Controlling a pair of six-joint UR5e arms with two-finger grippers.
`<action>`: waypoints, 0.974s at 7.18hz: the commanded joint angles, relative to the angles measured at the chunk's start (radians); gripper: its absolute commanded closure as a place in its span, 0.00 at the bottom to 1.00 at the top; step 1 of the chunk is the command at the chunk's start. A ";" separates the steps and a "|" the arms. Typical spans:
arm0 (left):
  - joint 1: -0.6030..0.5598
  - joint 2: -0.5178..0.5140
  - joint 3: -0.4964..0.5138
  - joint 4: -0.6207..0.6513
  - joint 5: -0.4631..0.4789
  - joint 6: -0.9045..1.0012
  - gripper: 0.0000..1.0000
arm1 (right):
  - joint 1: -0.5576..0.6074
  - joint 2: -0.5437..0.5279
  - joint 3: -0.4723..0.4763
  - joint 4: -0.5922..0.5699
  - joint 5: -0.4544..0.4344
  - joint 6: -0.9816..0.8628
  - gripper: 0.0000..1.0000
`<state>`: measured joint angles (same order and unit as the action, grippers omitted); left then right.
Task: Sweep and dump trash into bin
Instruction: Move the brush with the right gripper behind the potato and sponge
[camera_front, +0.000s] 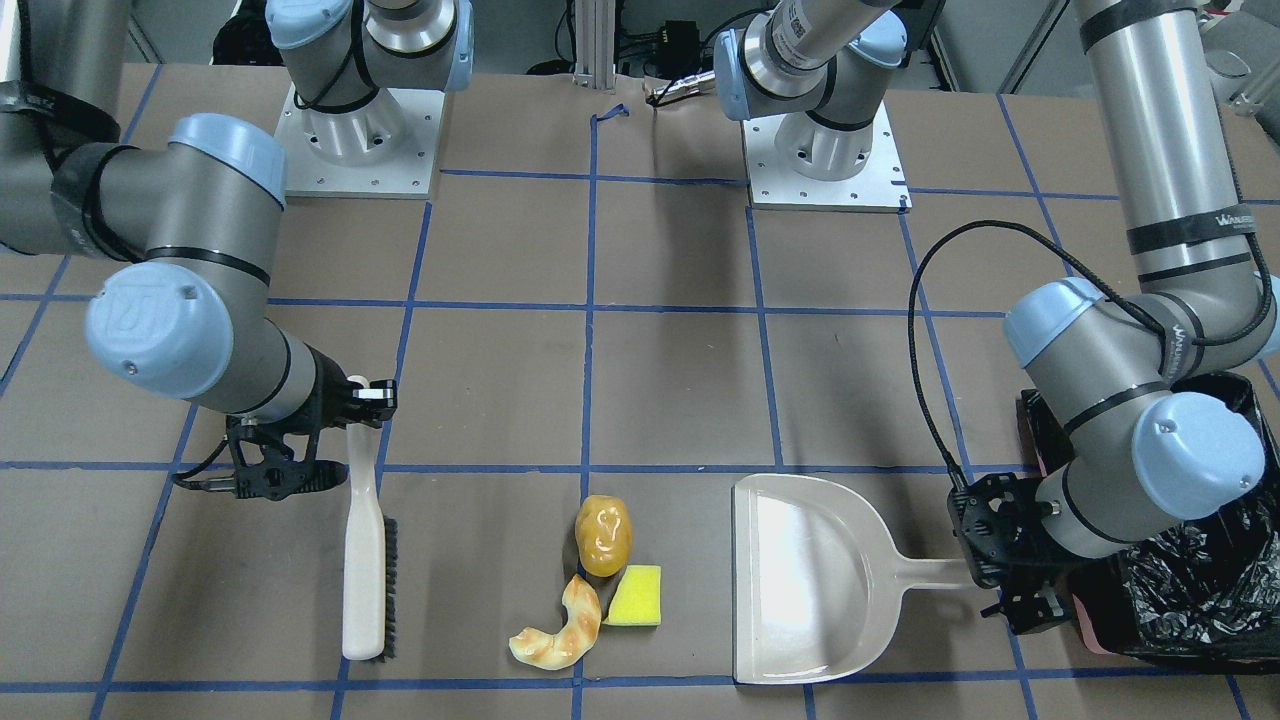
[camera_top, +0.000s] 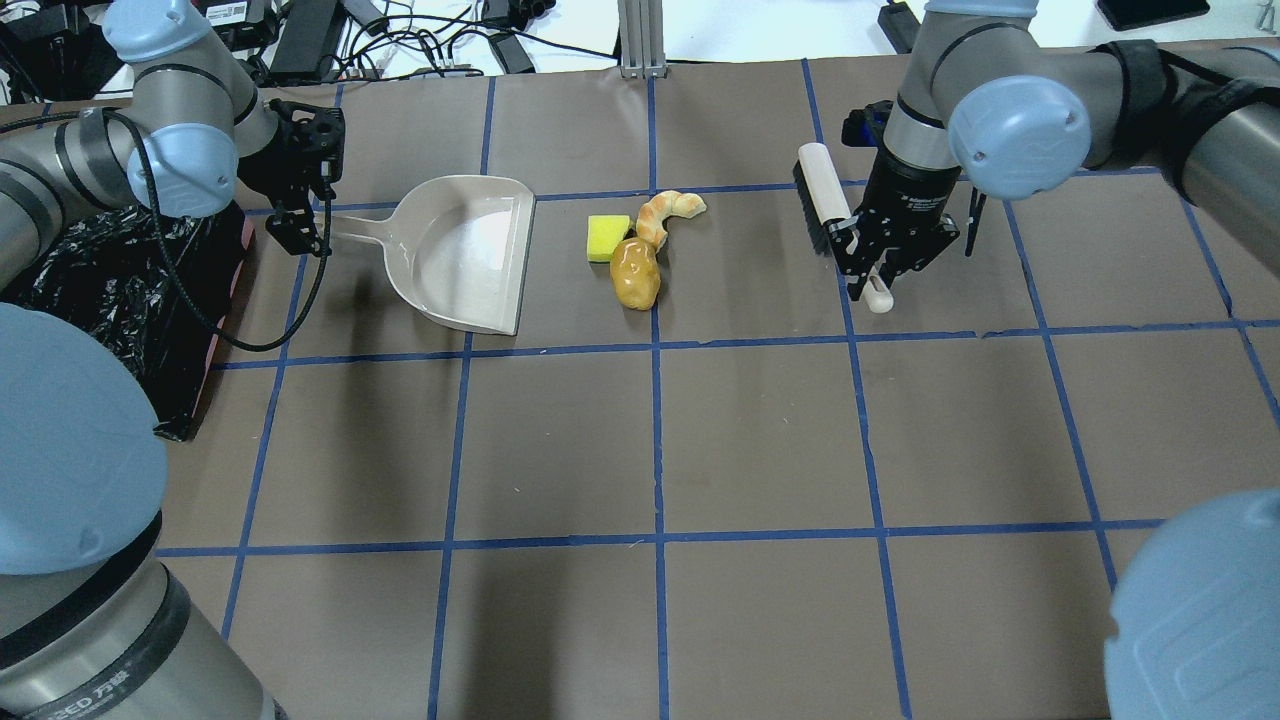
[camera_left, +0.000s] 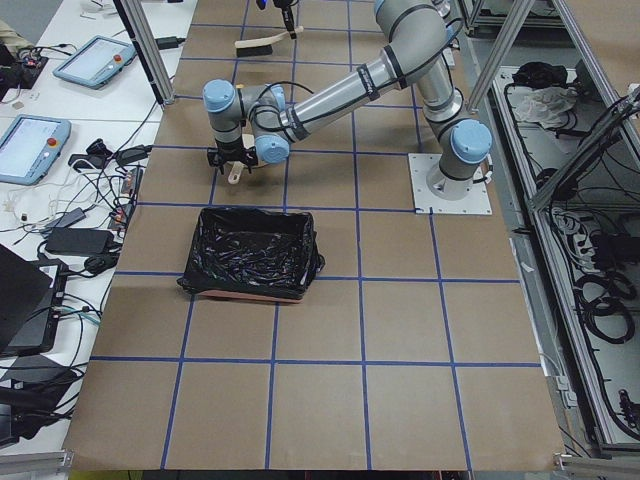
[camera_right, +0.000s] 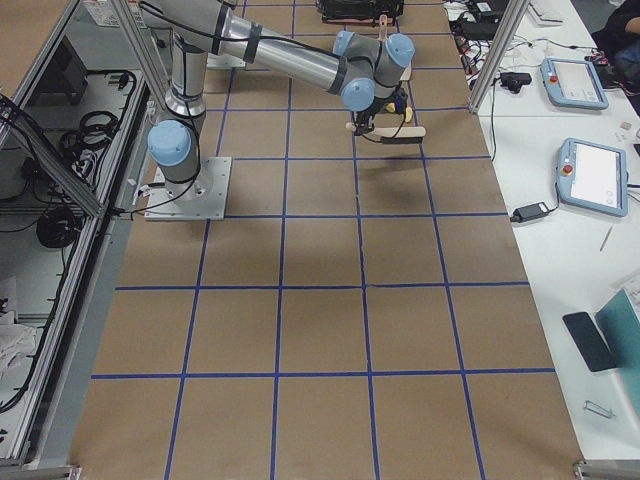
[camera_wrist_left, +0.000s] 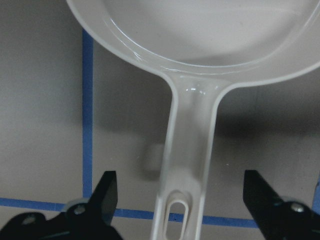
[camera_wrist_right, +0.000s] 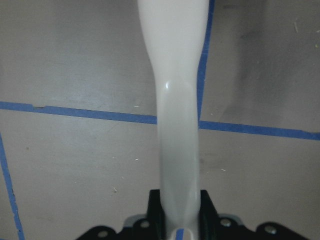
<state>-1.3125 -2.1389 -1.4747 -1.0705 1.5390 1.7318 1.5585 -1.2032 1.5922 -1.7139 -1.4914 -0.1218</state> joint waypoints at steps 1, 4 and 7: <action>0.010 -0.003 -0.003 0.000 0.000 0.005 0.18 | 0.060 0.026 0.000 -0.032 0.034 0.051 1.00; 0.010 -0.001 -0.003 0.003 0.004 0.025 0.49 | 0.121 0.065 -0.001 -0.104 0.036 0.183 1.00; 0.001 -0.001 -0.003 0.003 0.010 0.023 0.65 | 0.138 0.099 -0.014 -0.210 0.037 0.189 1.00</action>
<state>-1.3085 -2.1399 -1.4772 -1.0677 1.5473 1.7557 1.6928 -1.1234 1.5832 -1.8864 -1.4560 0.0637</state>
